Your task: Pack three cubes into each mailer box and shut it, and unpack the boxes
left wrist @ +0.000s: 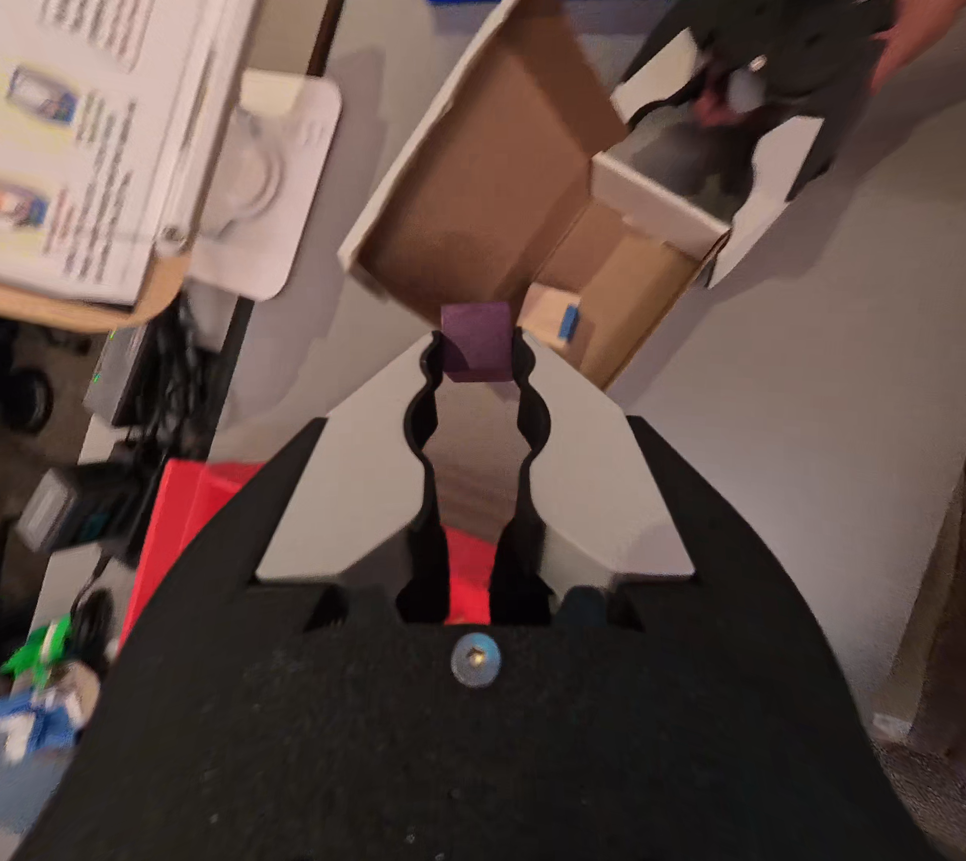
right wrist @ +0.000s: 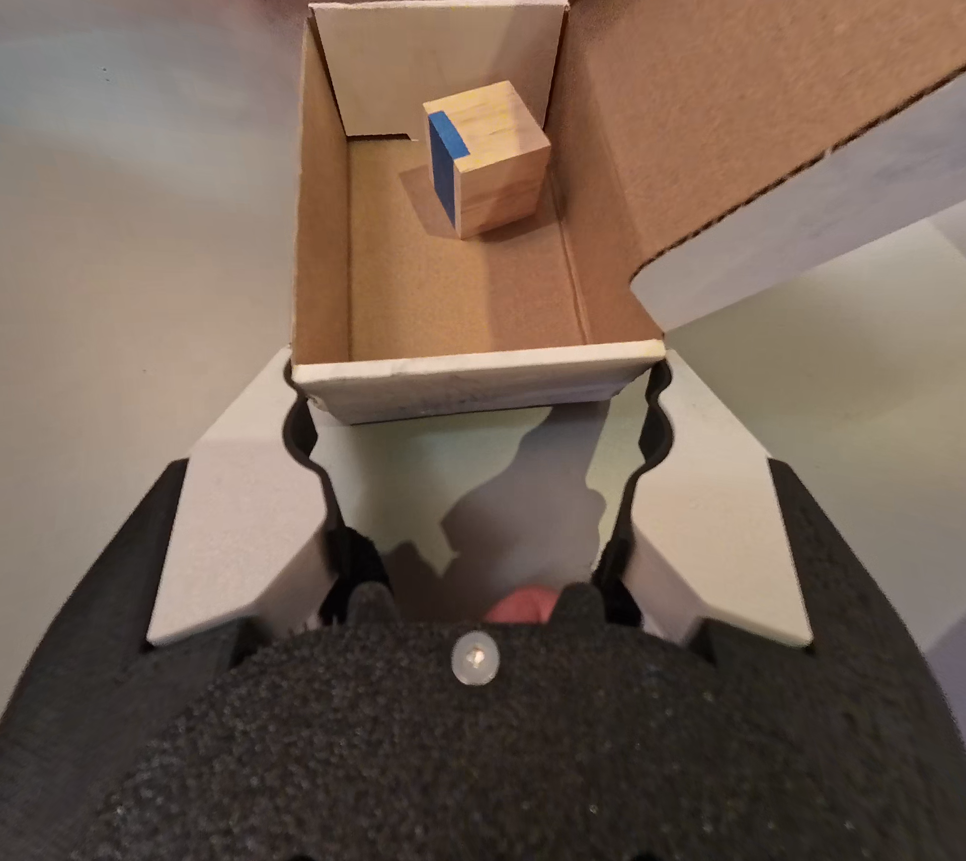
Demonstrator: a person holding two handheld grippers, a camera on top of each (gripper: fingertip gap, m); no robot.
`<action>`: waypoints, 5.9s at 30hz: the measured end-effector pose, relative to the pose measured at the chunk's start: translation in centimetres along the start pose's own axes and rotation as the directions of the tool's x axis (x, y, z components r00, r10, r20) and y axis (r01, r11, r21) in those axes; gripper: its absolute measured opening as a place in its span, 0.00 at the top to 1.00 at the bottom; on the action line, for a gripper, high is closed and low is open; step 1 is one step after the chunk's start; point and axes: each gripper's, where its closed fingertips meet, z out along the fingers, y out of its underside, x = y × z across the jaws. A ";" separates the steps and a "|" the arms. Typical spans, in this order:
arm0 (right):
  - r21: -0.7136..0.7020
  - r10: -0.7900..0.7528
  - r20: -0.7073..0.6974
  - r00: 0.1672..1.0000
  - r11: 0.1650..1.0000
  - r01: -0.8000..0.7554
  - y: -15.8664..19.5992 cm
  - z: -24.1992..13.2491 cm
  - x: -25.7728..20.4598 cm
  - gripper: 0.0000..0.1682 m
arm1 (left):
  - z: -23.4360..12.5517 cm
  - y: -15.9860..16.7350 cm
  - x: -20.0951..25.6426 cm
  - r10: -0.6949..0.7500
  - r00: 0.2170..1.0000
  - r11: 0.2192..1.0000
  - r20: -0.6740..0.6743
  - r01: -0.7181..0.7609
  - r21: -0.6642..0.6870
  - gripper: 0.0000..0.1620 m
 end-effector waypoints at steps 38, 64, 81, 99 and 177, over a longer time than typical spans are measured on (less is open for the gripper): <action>0.004 0.014 0.005 1.000 1.000 -0.014 0.0 -0.1 0.0 0.25 | 2.6 -2.1 1.8 -0.123 0.980 0.951 -0.156 0.162 0.264 0.80; 0.012 0.021 0.005 1.000 1.000 -0.021 -0.1 0.0 0.0 0.25 | -0.6 32.9 -10.2 -0.098 0.988 0.725 0.121 0.154 -0.672 0.79; 0.025 0.029 0.016 0.999 0.999 -0.029 -0.1 0.0 0.0 0.25 | -4.8 23.5 -9.6 -0.066 0.982 0.880 0.179 0.142 -0.454 0.88; 0.001 0.002 0.003 1.000 1.000 -0.002 0.3 -0.5 -0.3 0.25 | 12.7 2.8 9.4 0.210 0.903 0.918 -0.375 -0.314 -0.242 0.88; 0.239 -0.056 -0.400 0.915 0.957 0.163 -5.6 -8.6 -1.4 0.79 | 3.3 3.9 6.5 -0.298 0.927 0.913 0.228 0.207 0.352 0.89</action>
